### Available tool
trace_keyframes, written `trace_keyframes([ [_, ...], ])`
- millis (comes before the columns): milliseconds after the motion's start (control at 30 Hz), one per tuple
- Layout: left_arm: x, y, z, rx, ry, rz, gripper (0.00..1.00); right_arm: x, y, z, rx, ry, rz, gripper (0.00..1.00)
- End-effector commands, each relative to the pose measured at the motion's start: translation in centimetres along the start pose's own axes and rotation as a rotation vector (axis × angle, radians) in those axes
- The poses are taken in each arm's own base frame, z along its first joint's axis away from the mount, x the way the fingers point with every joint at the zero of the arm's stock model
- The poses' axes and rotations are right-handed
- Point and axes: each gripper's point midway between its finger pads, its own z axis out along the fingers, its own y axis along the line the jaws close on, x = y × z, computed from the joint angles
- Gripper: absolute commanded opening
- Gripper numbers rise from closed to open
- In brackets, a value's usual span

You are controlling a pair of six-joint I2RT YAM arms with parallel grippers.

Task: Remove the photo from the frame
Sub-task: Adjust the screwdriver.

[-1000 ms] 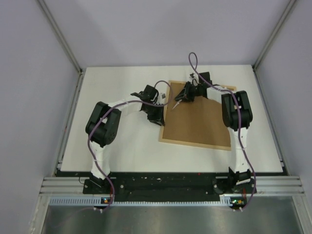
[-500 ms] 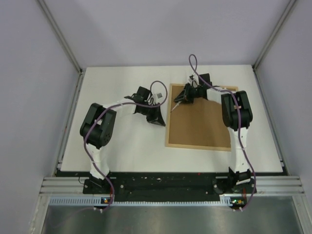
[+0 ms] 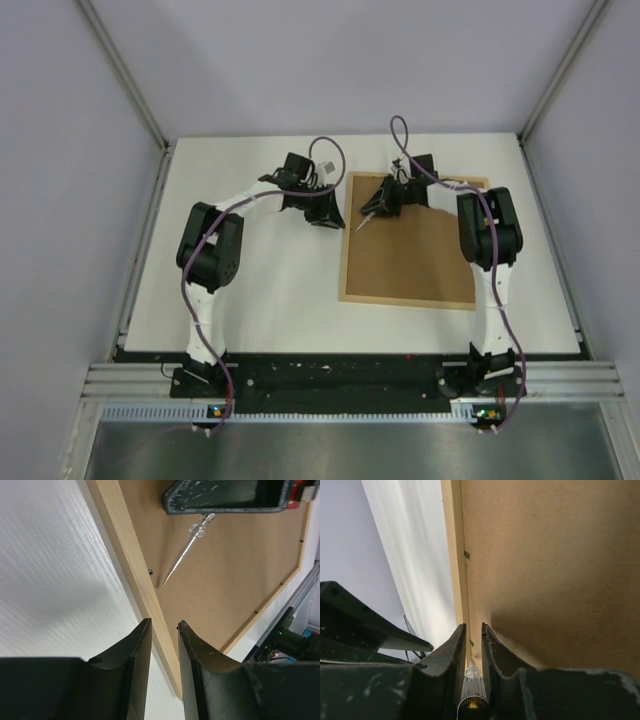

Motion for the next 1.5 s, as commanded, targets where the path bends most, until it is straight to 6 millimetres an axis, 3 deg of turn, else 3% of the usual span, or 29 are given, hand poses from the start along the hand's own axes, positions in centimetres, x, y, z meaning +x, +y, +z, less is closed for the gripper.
trace_keyframes([
  [0,-0.3,0.7,1.4,-0.041,0.019,0.018,0.33,-3.1,2.1,-1.8,-0.009,-0.097,-0.031,0.0],
  [167,-0.8,-0.8,1.1,0.019,0.012,0.027,0.35,-2.6,4.0,-2.8,-0.07,-0.079,-0.058,0.0],
  [300,-0.4,-4.8,0.9,0.173,0.053,0.105,0.37,-1.7,5.6,-4.0,-0.106,-0.062,-0.066,0.0],
  [400,0.3,-6.9,1.2,0.189,0.083,0.194,0.38,-0.9,6.3,-4.5,-0.131,-0.037,-0.04,0.0],
  [667,0.7,-8.0,1.6,0.189,0.096,0.237,0.37,0.8,9.1,-6.8,-0.183,-0.022,-0.066,0.0],
  [800,0.8,-8.3,1.1,0.193,0.096,0.246,0.37,0.8,8.9,-7.2,-0.153,-0.029,-0.094,0.0],
  [967,0.6,-11.1,-1.0,0.284,0.089,0.293,0.36,0.5,7.5,-6.9,-0.085,-0.043,-0.125,0.0],
  [1200,-0.7,-10.4,-2.4,0.156,0.043,0.393,0.36,1.4,6.9,-7.2,-0.05,0.014,-0.129,0.0],
  [1467,0.3,-9.3,-1.1,0.11,0.069,0.423,0.36,2.1,7.7,-7.9,-0.066,0.042,-0.131,0.0],
])
